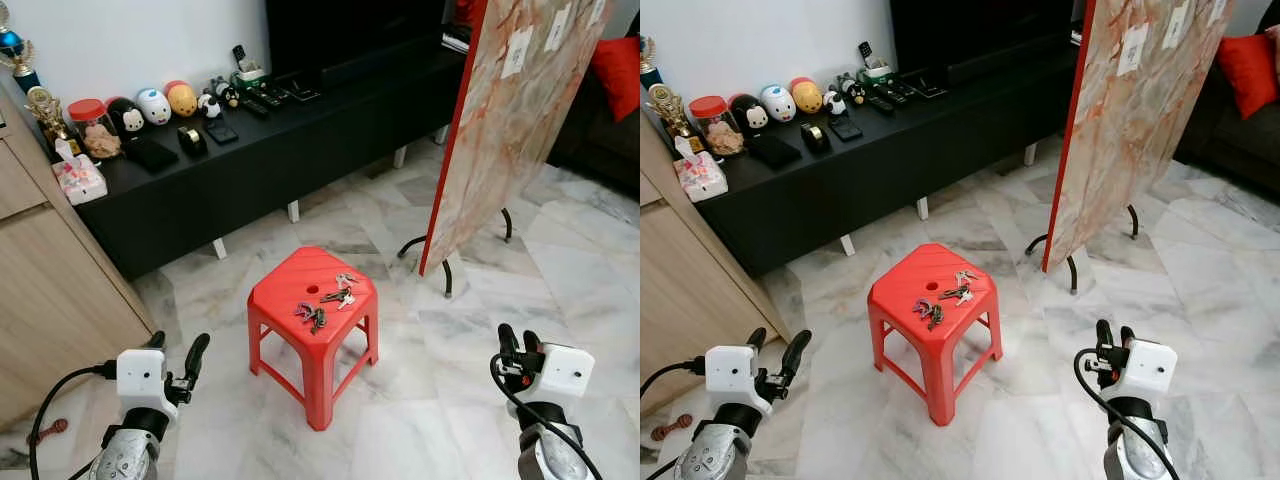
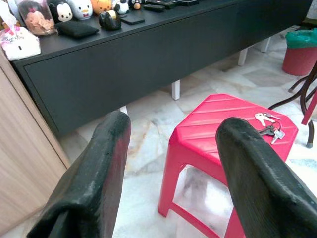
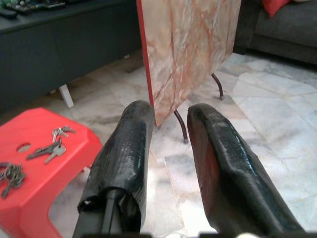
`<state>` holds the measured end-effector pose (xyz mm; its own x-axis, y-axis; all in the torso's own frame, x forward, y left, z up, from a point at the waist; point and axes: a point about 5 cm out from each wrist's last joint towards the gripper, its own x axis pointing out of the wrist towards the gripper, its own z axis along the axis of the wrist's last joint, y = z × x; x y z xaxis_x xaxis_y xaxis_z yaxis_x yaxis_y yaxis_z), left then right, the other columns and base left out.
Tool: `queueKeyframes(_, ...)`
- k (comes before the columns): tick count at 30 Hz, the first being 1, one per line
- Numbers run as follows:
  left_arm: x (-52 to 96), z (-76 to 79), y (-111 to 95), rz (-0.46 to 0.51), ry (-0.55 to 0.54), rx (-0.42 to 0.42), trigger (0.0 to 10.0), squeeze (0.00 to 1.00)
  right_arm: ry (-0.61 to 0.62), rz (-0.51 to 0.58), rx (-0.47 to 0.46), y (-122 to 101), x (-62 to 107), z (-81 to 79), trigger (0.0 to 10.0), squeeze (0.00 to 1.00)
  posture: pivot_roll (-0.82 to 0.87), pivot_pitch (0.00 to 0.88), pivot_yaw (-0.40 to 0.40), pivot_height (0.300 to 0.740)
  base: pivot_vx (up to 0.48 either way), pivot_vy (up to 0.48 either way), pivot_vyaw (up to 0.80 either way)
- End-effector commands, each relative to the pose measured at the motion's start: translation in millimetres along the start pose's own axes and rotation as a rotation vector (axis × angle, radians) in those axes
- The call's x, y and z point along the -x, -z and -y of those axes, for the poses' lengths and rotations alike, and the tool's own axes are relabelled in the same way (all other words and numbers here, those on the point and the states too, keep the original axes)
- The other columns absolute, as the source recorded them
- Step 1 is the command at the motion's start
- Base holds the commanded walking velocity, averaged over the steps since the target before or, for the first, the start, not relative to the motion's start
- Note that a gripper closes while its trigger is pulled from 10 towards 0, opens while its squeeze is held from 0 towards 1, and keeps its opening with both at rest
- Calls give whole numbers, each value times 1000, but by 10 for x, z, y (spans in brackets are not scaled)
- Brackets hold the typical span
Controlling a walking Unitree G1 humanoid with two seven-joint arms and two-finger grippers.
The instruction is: Hang keys on a hook
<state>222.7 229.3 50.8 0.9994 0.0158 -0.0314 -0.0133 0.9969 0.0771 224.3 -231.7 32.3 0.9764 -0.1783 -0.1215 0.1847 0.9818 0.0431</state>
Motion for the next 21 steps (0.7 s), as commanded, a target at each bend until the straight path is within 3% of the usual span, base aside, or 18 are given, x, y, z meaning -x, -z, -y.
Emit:
queueKeyframes(1, -48, 17, -21, 3, -6, 7, 10000, 0, 3, -15, 18, 2, 9, 17, 10000, 0, -55, 0, -7, 740, 0, 0, 0)
queueKeyframes(7, -57, 68, -20, -3, 4, 23, 10000, 0, 20, -52, 7, 32, 46, 19, 10000, 0, -60, 0, 0, 730, 0, 0, 0)
queueKeyframes(21, -51, 86, -33, -4, -18, 42, 10000, 0, -1, -59, 10, -1, -31, -62, 10000, 0, -36, 0, -23, 635, 0, 0, 0)
